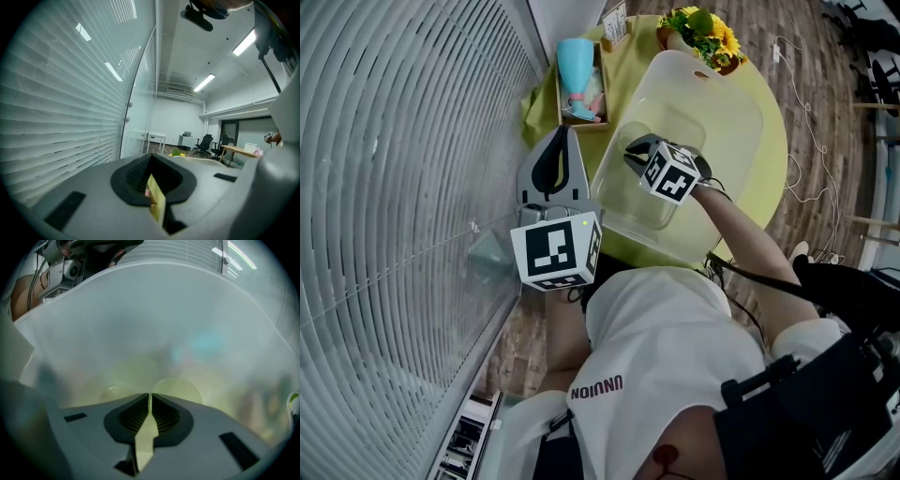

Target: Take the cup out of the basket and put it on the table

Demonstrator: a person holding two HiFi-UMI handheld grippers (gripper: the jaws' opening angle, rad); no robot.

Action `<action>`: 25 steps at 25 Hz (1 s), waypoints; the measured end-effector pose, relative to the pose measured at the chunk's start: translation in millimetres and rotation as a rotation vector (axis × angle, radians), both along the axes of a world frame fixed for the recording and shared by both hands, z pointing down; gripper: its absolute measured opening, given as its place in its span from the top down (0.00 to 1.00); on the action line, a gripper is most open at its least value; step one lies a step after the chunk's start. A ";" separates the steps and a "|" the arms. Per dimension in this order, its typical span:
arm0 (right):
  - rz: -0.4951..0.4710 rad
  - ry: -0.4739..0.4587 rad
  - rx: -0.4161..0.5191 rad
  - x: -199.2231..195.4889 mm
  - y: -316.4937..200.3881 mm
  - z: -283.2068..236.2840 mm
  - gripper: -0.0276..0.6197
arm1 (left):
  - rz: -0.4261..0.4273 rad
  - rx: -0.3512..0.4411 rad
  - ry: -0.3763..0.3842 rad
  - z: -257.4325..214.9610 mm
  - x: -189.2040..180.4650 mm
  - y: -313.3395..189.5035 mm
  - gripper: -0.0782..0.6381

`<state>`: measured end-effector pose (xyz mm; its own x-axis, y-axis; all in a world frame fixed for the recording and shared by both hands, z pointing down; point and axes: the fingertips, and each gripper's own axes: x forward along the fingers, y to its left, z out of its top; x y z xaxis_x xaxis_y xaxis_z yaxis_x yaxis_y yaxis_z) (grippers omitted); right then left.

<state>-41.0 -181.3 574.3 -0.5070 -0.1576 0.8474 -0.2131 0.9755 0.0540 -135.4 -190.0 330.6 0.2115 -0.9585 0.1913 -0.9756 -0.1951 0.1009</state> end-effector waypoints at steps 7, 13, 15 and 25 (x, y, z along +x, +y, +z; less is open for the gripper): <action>-0.015 0.002 -0.003 0.4 3.0 -5.8 0.90 | 0.000 -0.001 -0.002 -4.3 2.0 1.5 0.87; -0.015 0.000 0.001 2.9 1.0 -8.2 0.90 | 0.004 0.000 -0.004 -3.1 7.4 2.9 0.87; -0.018 -0.001 0.008 3.5 -0.2 -8.6 0.90 | -0.001 0.003 -0.012 -2.2 8.2 3.3 0.87; -0.023 -0.014 0.038 5.6 -3.0 -22.7 0.90 | -0.012 0.018 -0.017 -6.7 12.9 9.0 0.87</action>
<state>-35.4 -184.3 551.6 -0.5230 -0.1778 0.8336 -0.1913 0.9775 0.0885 -122.5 -181.0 323.9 0.1974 -0.9641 0.1777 -0.9793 -0.1855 0.0813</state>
